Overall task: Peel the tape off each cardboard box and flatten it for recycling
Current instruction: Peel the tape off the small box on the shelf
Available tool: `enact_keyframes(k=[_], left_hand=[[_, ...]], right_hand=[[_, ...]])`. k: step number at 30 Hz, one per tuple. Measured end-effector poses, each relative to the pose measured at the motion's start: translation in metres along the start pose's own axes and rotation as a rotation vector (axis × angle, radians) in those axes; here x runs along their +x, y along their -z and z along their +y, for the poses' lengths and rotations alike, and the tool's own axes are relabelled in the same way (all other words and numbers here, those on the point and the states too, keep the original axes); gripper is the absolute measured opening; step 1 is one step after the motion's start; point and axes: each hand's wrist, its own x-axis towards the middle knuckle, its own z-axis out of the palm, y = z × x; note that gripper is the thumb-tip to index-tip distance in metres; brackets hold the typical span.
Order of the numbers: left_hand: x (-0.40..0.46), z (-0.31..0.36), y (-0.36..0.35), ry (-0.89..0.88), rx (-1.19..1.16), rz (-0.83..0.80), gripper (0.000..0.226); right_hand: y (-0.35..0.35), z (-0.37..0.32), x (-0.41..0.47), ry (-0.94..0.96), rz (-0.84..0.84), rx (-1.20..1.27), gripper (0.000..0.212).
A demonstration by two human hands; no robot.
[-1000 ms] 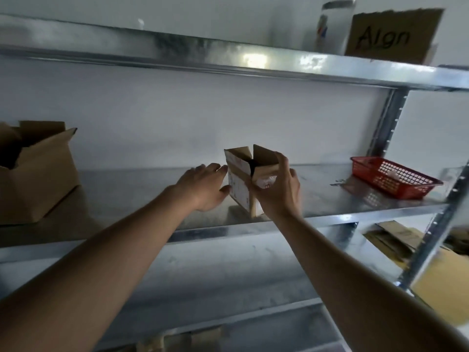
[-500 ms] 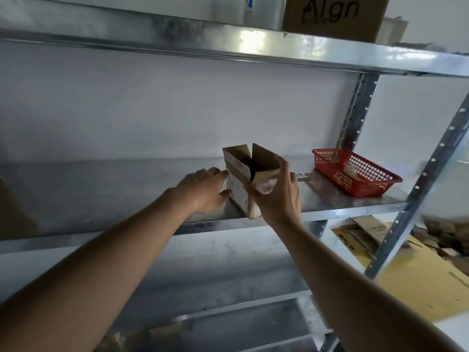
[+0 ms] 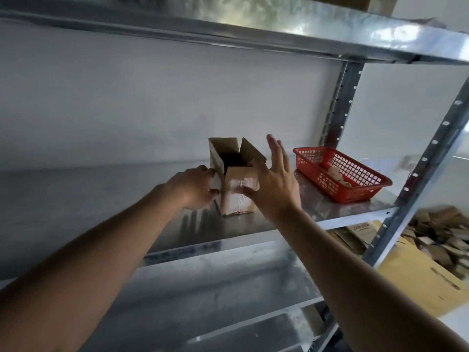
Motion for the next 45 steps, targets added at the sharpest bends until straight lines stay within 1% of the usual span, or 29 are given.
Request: enact_keyframes(k=[2,3,5,6,9,10,12,14,15,18,19,20,22,23,24,25,27,28,30,32,33,35,36,37,39,40,43,44,45], left_hand=[[0.008,-0.001,-0.001,0.011,-0.012,-0.026,0.061],[0.011,0.0,-0.002,0.019,-0.017,-0.037,0.06],[0.015,0.004,-0.005,0.036,-0.028,-0.053,0.058],[0.016,0.006,-0.006,0.049,-0.031,-0.057,0.058],[0.016,0.012,-0.01,0.098,-0.023,-0.061,0.058],[0.014,0.014,-0.011,0.121,-0.019,-0.063,0.056],[0.01,0.019,-0.014,0.175,-0.053,-0.082,0.048],[0.007,0.023,-0.016,0.242,-0.138,-0.089,0.035],[0.006,0.025,-0.015,0.283,-0.178,-0.076,0.031],[0.003,0.023,-0.008,0.428,-0.328,0.038,0.03],[0.001,0.021,-0.006,0.486,-0.445,0.099,0.032],[-0.002,0.02,-0.004,0.543,-0.616,0.164,0.036],[-0.012,0.025,0.004,0.623,-1.058,0.254,0.045],[-0.016,0.028,0.008,0.629,-1.265,0.27,0.048],[-0.018,0.032,0.012,0.617,-1.41,0.276,0.05],[-0.019,0.035,0.016,0.593,-1.492,0.287,0.053],[-0.017,0.04,0.026,0.545,-1.536,0.354,0.054],[-0.016,0.042,0.032,0.541,-1.505,0.404,0.05],[-0.014,0.046,0.045,0.569,-1.377,0.496,0.036],[-0.012,0.046,0.052,0.584,-1.241,0.536,0.032],[-0.011,0.046,0.052,0.572,-1.167,0.546,0.032],[-0.009,0.051,0.05,0.553,-0.999,0.526,0.034],[-0.007,0.056,0.047,0.55,-0.948,0.498,0.035],[-0.005,0.061,0.044,0.553,-0.926,0.467,0.041],[0.003,0.071,0.038,0.548,-0.92,0.432,0.055],[0.008,0.075,0.034,0.535,-0.917,0.427,0.057],[0.024,0.085,0.027,0.475,-0.843,0.351,0.042],[0.029,0.087,0.023,0.437,-0.785,0.302,0.042],[0.033,0.089,0.02,0.404,-0.725,0.24,0.048]], right_hand=[[0.009,0.002,0.013,0.167,-0.051,-0.07,0.052],[0.013,0.001,0.021,0.206,-0.103,-0.074,0.044],[0.016,-0.001,0.036,0.225,-0.188,-0.118,0.035],[0.016,-0.002,0.042,0.221,-0.213,-0.168,0.034],[0.009,-0.002,0.049,0.23,-0.295,-0.279,0.04],[0.007,0.001,0.049,0.246,-0.311,-0.277,0.039],[0.002,0.013,0.047,0.272,-0.308,-0.189,0.035],[-0.001,0.026,0.045,0.258,-0.298,-0.035,0.032],[-0.004,0.032,0.046,0.24,-0.292,0.056,0.034],[-0.015,0.046,0.044,0.185,-0.288,0.401,0.043],[-0.02,0.048,0.041,0.139,-0.291,0.539,0.043],[-0.025,0.049,0.038,0.07,-0.304,0.679,0.042],[-0.033,0.045,0.029,-0.131,-0.339,1.02,0.037],[-0.036,0.042,0.025,-0.231,-0.356,1.214,0.031],[-0.039,0.038,0.021,-0.299,-0.373,1.383,0.027],[-0.041,0.033,0.017,-0.341,-0.399,1.522,0.026],[-0.043,0.021,0.011,-0.41,-0.473,1.722,0.034],[-0.045,0.015,0.008,-0.441,-0.511,1.784,0.039],[-0.049,0.008,0.004,-0.486,-0.617,1.857,0.053],[-0.052,0.009,0.0,-0.54,-0.73,1.94,0.073],[-0.055,0.012,0.0,-0.55,-0.756,1.976,0.086],[-0.055,0.019,0.001,-0.546,-0.744,1.982,0.114],[-0.055,0.022,0.004,-0.536,-0.72,1.943,0.121],[-0.052,0.025,0.006,-0.515,-0.689,1.873,0.119],[-0.05,0.032,0.01,-0.458,-0.633,1.628,0.102],[-0.049,0.036,0.01,-0.431,-0.593,1.498,0.096],[-0.053,0.052,0.008,-0.342,-0.444,1.121,0.093],[-0.053,0.057,0.007,-0.327,-0.418,1.023,0.091],[-0.054,0.062,0.006,-0.317,-0.403,0.933,0.091]])
